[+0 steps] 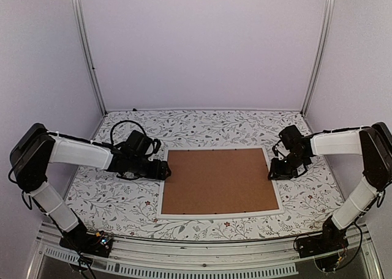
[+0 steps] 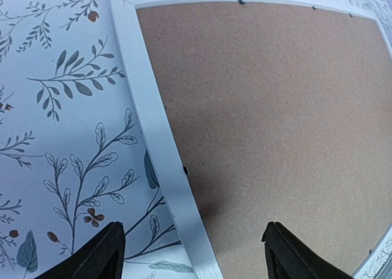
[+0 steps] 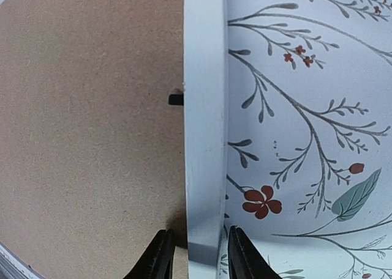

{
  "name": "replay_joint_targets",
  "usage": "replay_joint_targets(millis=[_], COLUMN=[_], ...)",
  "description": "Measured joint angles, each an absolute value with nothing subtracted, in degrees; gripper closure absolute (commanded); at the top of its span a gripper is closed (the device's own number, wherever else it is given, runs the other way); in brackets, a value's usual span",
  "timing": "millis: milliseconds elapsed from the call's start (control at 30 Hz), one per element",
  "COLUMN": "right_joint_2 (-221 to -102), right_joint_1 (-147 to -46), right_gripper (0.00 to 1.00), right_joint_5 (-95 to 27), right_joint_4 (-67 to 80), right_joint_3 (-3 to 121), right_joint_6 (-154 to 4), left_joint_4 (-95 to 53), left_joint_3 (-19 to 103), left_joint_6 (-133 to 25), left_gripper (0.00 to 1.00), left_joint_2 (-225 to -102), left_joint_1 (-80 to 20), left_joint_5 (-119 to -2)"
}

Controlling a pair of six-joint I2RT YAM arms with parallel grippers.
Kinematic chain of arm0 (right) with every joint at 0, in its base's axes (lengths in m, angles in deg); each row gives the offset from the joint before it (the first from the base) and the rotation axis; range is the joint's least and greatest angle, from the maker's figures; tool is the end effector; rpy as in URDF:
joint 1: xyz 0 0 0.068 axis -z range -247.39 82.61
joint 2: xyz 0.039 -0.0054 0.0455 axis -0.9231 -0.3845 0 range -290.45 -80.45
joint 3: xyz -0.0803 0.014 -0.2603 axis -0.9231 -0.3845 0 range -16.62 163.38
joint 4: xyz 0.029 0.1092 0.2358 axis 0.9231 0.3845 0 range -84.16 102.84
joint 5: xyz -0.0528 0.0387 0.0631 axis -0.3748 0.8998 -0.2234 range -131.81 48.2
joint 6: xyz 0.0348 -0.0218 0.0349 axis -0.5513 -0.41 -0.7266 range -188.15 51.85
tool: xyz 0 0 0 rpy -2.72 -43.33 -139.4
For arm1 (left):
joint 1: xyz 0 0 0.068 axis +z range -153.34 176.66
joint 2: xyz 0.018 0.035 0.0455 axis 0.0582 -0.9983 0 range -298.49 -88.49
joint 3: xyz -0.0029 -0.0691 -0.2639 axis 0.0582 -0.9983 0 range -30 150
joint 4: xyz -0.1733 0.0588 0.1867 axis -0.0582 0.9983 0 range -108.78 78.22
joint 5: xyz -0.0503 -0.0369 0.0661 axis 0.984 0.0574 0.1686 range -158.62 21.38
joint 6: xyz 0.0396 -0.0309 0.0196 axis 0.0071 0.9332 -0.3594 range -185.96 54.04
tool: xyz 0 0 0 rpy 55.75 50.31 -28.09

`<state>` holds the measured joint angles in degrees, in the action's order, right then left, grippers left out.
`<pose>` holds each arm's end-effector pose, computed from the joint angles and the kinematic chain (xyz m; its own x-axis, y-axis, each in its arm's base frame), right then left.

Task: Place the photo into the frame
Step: Press the fastener onto the backboard.

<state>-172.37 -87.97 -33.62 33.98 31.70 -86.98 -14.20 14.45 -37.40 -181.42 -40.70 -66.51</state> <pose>0.2621 0.1039 0.1480 -0.9672 -0.0219 -0.2529 -0.0819 0.9700 0.2291 0.2428 -0.1871 0.1459 -0.8563 0.0528 -0.5138 0.2444 0.9177 -0.3131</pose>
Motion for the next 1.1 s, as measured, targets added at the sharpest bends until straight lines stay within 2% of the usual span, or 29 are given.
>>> replay_joint_targets(millis=[67, 133, 600, 1100], right_joint_2=[-172.11, -171.74, -166.25, -165.25], right_joint_1=[-87.94, -87.92, -87.57, -87.7], right_gripper=[0.8, 0.82, 0.83, 0.83], right_joint_5=[-32.9, -32.5, -30.01, -29.53], right_joint_4=[33.3, 32.78, 30.29, 29.61], right_joint_3=[31.28, 30.74, 24.57, 23.37], right_joint_6=[-86.82, -86.65, -89.45, -91.65], left_joint_4=[-13.4, -13.05, -8.91, -4.3], left_joint_3=[14.93, 15.61, 22.47, 25.46], left_joint_6=[-37.86, -38.3, -42.08, -43.52], left_gripper=[0.19, 0.2, 0.27, 0.31], left_joint_2=[-181.04, -180.94, -183.21, -189.02], left_joint_1=[-40.48, -40.24, -32.68, -32.81], left_joint_5=[-66.94, -67.34, -68.01, -66.42])
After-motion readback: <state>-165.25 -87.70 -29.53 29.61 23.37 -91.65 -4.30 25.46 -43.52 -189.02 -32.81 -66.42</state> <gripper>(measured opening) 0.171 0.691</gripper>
